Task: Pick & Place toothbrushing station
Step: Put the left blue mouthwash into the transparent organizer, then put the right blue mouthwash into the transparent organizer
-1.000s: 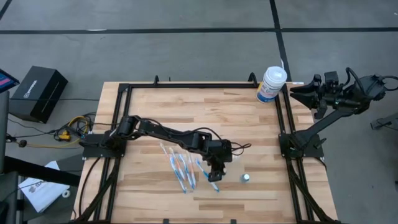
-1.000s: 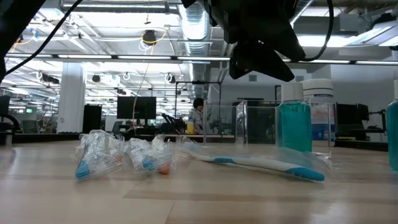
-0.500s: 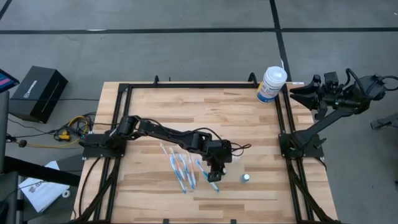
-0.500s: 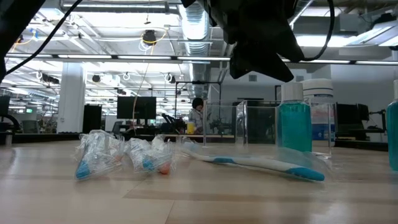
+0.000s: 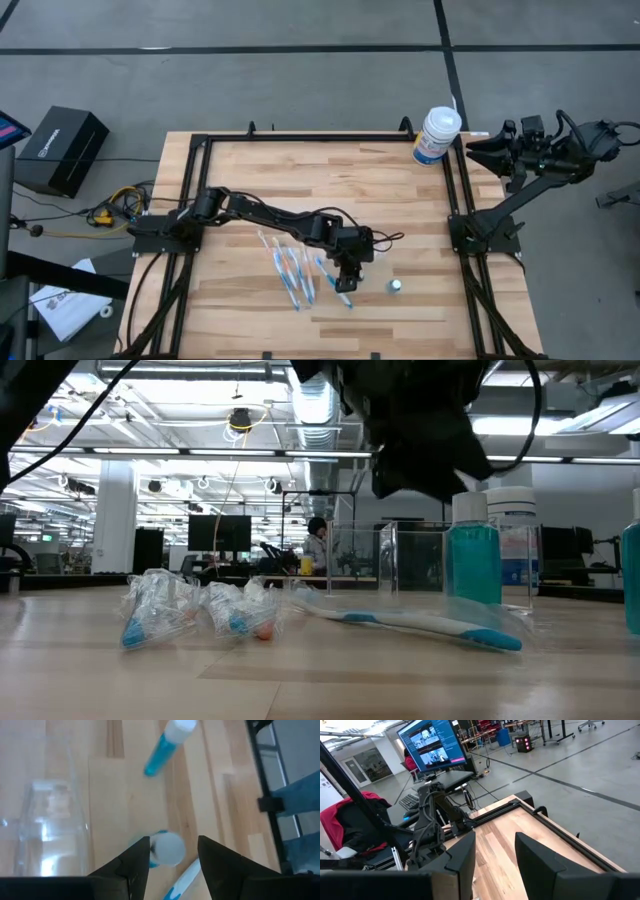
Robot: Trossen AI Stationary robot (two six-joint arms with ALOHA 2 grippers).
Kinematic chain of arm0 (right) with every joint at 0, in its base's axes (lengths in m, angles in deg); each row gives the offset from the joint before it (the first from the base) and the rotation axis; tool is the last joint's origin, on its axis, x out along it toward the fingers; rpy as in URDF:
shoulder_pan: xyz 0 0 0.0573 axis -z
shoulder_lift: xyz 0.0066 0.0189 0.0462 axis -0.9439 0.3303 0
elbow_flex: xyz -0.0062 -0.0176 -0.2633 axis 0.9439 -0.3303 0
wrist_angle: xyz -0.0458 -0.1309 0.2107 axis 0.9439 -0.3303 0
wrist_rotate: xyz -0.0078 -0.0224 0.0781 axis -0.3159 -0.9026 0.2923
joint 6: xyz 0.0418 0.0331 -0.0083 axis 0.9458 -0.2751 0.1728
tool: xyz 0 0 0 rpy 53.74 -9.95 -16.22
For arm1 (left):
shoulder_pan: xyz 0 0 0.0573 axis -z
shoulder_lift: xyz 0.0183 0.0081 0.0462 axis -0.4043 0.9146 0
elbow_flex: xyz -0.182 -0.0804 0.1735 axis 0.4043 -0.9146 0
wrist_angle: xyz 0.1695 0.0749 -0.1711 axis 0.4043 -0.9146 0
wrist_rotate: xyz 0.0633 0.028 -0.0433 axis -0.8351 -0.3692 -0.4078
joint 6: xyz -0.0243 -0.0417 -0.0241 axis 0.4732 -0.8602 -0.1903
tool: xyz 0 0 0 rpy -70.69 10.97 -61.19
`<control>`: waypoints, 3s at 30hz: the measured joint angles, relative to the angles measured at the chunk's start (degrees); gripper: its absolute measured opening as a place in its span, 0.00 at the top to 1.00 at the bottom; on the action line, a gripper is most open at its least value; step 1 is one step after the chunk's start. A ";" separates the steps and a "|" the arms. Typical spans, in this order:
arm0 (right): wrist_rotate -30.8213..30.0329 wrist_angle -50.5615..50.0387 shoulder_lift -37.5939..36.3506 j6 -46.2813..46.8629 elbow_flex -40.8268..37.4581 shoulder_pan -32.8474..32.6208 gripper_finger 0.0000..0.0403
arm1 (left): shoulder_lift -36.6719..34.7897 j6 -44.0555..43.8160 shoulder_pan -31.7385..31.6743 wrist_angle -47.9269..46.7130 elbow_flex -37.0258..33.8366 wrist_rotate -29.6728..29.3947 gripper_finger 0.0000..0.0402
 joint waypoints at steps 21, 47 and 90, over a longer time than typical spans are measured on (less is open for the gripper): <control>0.01 -0.03 0.00 -0.59 0.00 -0.02 0.68 | 0.99 -0.06 0.13 0.08 -0.09 -1.21 0.68; 0.00 0.01 0.00 -0.58 0.00 -0.01 0.68 | 0.99 -0.24 0.06 5.23 -0.09 1.39 0.92; 26.24 -15.10 42.62 46.29 -0.02 -10.11 0.68 | -23.51 12.86 -19.70 -2.69 -0.07 0.00 0.58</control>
